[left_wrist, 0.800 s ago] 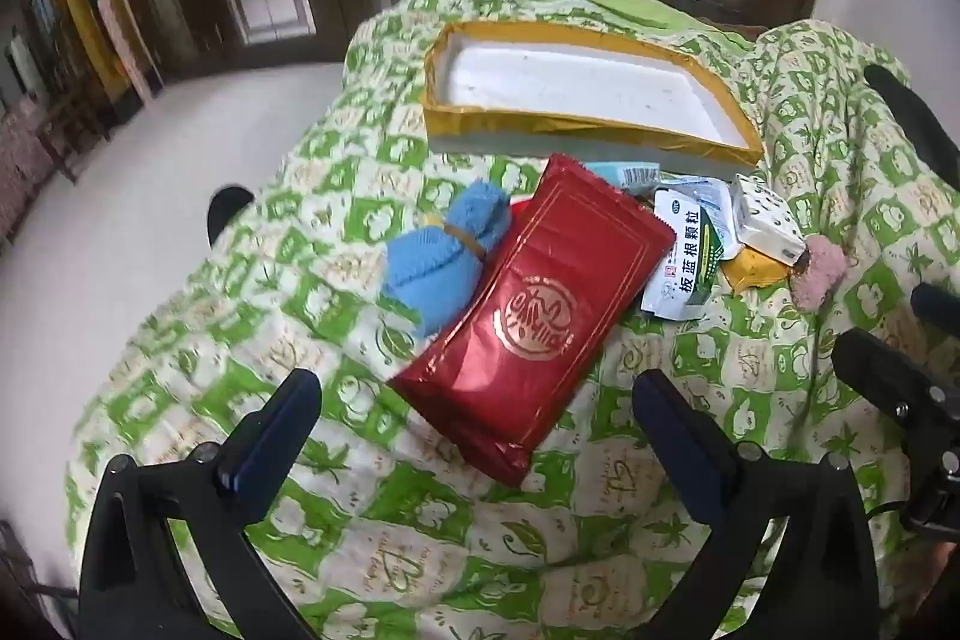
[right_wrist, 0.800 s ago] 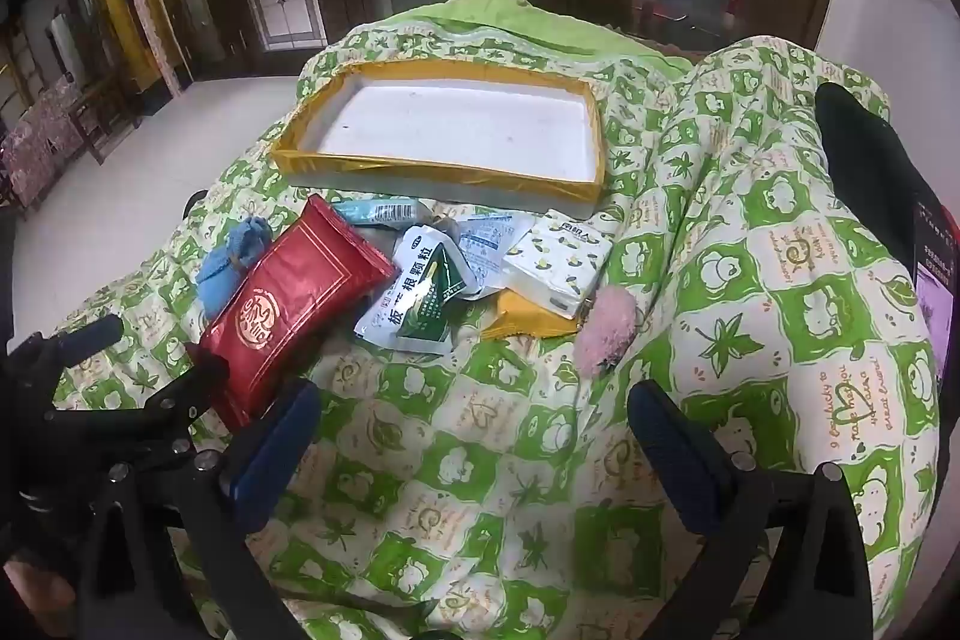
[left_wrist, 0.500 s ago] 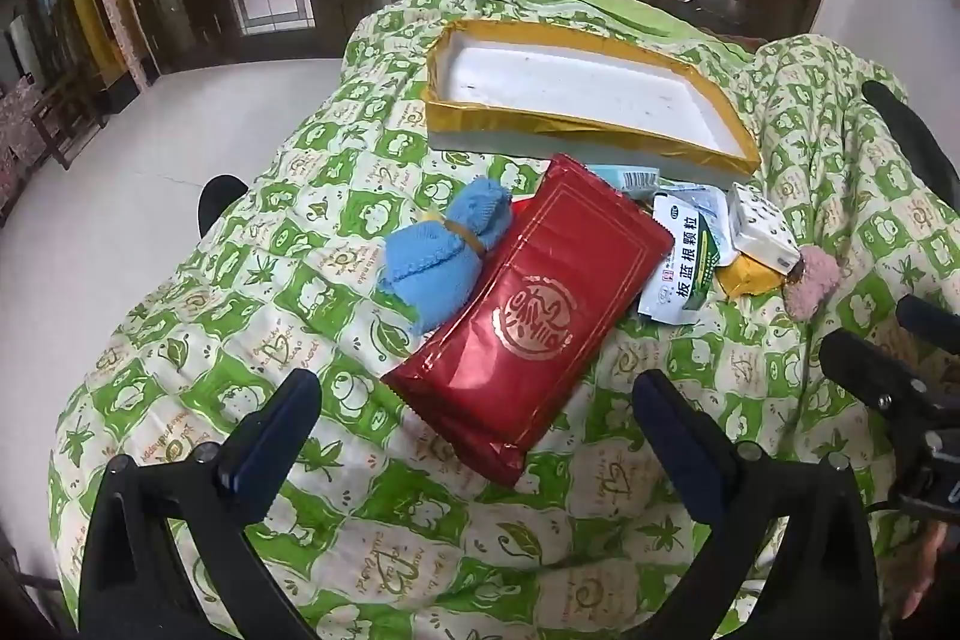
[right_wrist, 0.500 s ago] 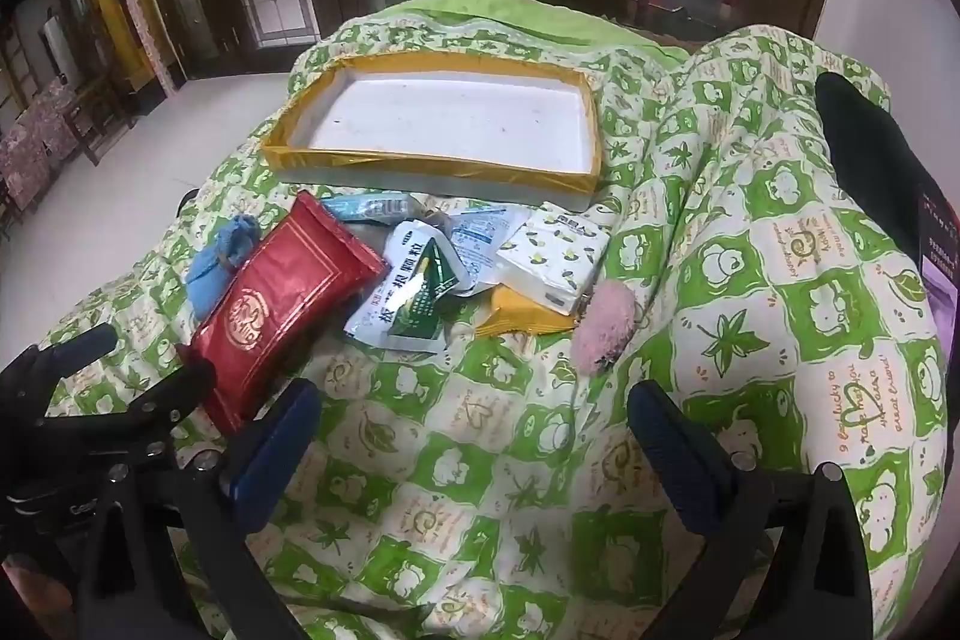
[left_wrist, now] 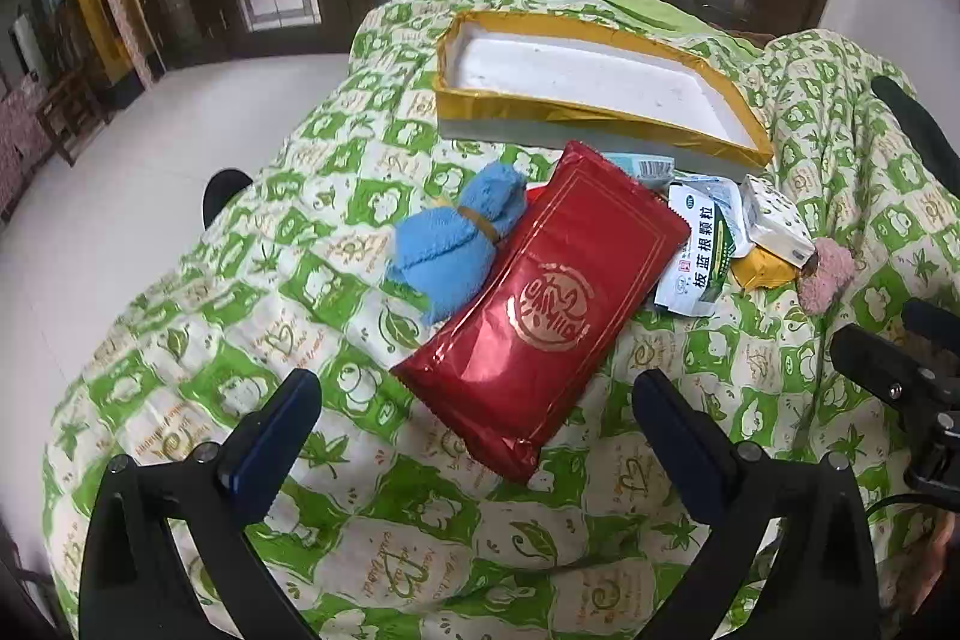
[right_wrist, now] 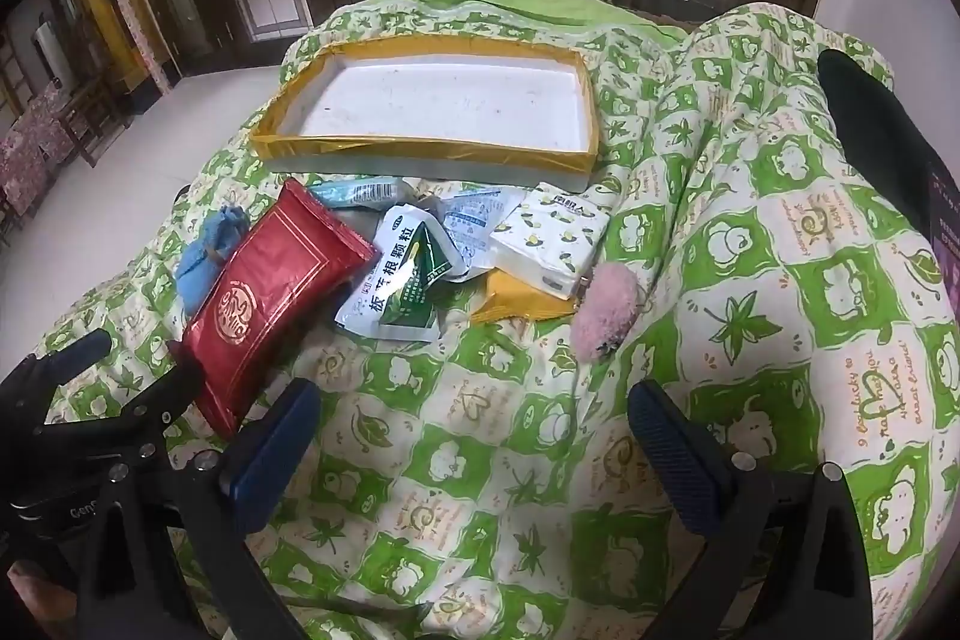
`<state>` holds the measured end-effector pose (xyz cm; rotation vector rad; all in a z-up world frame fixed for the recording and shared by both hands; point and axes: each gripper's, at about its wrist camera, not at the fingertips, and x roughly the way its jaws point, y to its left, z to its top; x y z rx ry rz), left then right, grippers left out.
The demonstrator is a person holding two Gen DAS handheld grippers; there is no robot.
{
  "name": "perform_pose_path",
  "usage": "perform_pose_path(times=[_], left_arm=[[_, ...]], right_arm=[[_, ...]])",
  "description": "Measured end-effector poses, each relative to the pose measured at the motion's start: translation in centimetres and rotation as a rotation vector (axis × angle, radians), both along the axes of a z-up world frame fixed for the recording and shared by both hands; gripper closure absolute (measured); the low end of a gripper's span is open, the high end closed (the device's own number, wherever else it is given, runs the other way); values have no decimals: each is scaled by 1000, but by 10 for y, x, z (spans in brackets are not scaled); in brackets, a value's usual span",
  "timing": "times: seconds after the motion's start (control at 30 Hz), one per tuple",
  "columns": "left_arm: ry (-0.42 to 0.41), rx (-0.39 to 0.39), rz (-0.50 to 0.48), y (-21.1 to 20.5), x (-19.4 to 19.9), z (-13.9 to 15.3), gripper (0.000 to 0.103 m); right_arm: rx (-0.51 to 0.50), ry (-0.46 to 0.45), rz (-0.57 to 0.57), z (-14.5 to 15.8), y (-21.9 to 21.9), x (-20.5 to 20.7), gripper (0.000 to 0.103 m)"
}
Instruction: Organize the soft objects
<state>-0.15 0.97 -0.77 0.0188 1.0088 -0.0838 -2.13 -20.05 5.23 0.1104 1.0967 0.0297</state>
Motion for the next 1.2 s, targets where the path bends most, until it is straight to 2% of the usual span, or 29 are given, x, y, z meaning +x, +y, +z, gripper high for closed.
perform_pose_path(times=[0.17,0.53,1.2], left_arm=[[34,-30,13,9,4,-7,0],[19,-48,-18,5,2,-6,0],[42,-29,-37,5,9,-10,0]], right_arm=[[2,3,0,0,0,1,0],[24,13,8,-4,0,3,0],[33,38,15,-8,-1,6,0]])
